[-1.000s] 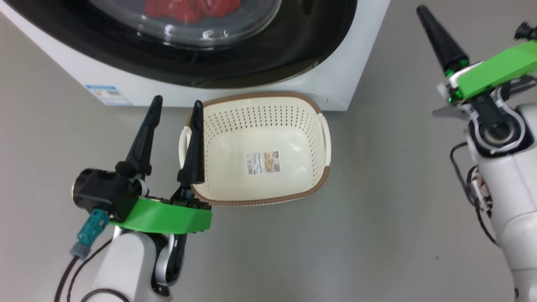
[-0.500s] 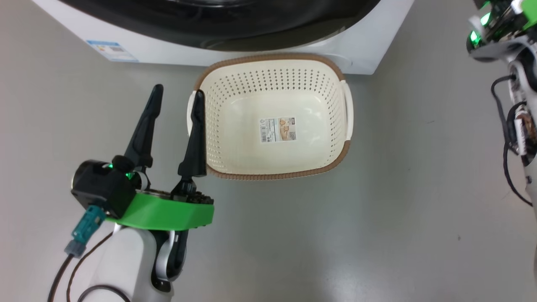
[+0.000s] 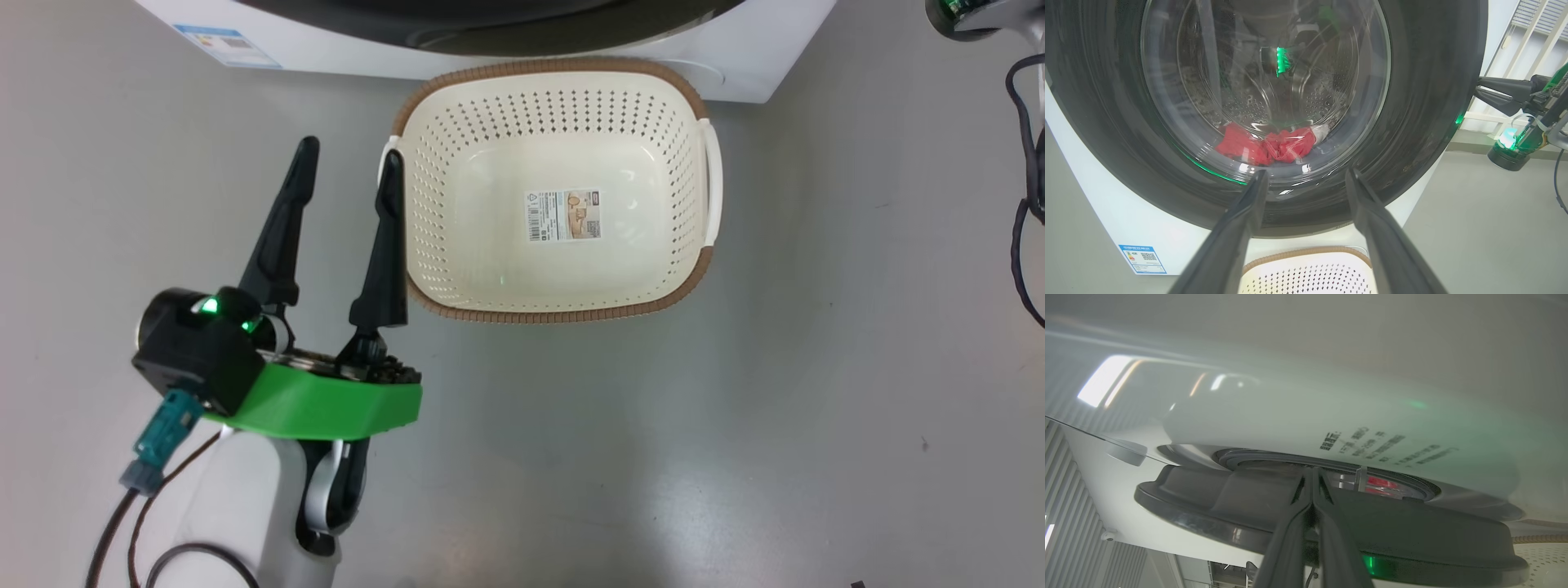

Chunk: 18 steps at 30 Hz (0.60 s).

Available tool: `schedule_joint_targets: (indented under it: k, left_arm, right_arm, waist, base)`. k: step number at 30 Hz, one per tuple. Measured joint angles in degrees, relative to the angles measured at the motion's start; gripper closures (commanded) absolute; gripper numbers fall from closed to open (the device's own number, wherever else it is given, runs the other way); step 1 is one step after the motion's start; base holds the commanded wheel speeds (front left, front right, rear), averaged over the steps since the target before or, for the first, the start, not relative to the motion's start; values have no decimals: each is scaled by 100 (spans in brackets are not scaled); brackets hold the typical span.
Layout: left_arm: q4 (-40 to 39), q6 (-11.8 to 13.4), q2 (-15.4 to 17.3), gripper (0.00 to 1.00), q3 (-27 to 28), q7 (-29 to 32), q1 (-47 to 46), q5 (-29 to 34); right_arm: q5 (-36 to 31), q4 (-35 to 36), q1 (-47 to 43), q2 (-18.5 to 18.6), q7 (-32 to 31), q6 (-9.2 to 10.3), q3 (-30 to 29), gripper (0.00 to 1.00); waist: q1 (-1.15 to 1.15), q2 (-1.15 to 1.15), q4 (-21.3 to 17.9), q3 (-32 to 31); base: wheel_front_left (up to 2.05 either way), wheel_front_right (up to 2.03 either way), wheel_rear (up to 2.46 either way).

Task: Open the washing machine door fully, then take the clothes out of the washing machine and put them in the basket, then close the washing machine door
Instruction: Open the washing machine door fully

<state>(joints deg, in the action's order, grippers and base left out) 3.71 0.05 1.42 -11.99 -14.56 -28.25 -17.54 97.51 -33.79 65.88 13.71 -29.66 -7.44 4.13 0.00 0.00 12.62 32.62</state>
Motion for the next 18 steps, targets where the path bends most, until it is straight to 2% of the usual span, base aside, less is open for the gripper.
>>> schedule_joint_targets:
  k: [18]
  left_arm:
    - [4,69,-2,0,-58,0,-19,0]
  right_arm:
    - [148,-276,385,-13,-694,0,211,100]
  waist:
    - [0,0,79,124]
  base:
    - [0,0,0]
